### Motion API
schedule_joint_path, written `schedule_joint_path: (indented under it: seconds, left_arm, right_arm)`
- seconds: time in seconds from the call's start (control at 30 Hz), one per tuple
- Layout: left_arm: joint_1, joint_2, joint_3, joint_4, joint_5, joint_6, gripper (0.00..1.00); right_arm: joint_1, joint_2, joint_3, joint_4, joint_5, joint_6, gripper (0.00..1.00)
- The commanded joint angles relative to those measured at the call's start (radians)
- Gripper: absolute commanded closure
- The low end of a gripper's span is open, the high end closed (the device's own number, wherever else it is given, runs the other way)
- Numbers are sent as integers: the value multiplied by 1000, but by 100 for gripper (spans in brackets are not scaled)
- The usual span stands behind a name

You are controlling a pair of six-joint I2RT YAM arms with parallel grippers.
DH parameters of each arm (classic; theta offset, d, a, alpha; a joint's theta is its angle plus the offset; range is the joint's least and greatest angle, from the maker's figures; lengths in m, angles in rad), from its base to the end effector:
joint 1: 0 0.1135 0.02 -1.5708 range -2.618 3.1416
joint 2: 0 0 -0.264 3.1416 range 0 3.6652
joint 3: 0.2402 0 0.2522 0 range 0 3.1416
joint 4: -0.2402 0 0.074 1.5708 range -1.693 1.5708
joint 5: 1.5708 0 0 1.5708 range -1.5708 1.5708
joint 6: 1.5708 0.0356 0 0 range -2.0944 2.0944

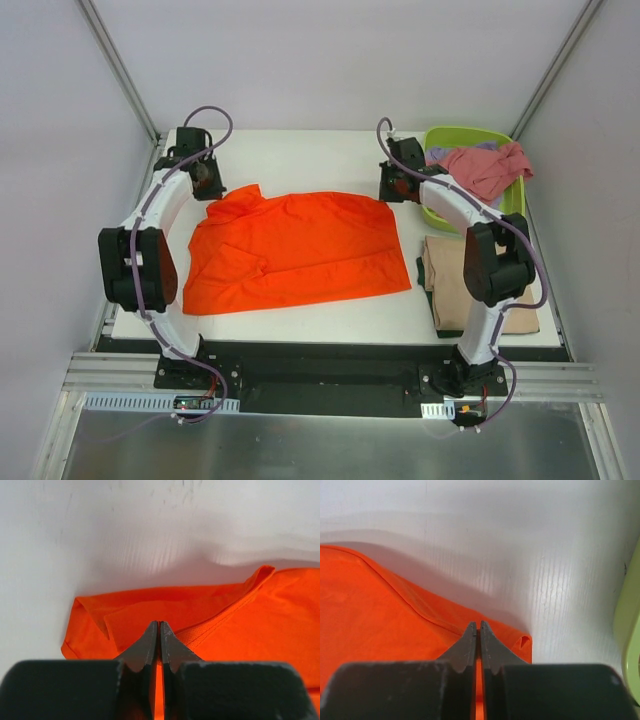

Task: Fold and stack the t-shirts
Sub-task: Fold the other side of the tshirt into a rectangle

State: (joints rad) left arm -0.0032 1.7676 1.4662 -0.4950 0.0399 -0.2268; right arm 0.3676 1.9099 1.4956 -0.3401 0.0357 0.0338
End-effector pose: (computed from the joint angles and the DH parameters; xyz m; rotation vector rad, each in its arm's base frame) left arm 0.4000 -0.0027 0.2787 -0.2454 2.3593 -0.1580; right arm 0.4074 0.1555 0.2437 -0.3693 2.3006 0.1601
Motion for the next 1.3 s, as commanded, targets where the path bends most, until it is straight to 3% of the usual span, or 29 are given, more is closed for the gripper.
schedule_joint_path:
  seconds: [0.0, 0.43, 1.27]
  left_arm:
    - [-38, -134, -127, 21, -90, -6, 100]
    - [-52, -476, -492, 90, -178, -108, 100]
    - [-72, -913, -854, 98, -149, -327, 100]
  right_arm:
    - [5, -123, -52, 39, -22, -15, 99]
    - [7, -221, -198, 58, -22, -26, 99]
    - [5, -218, -210, 30, 12, -69, 99]
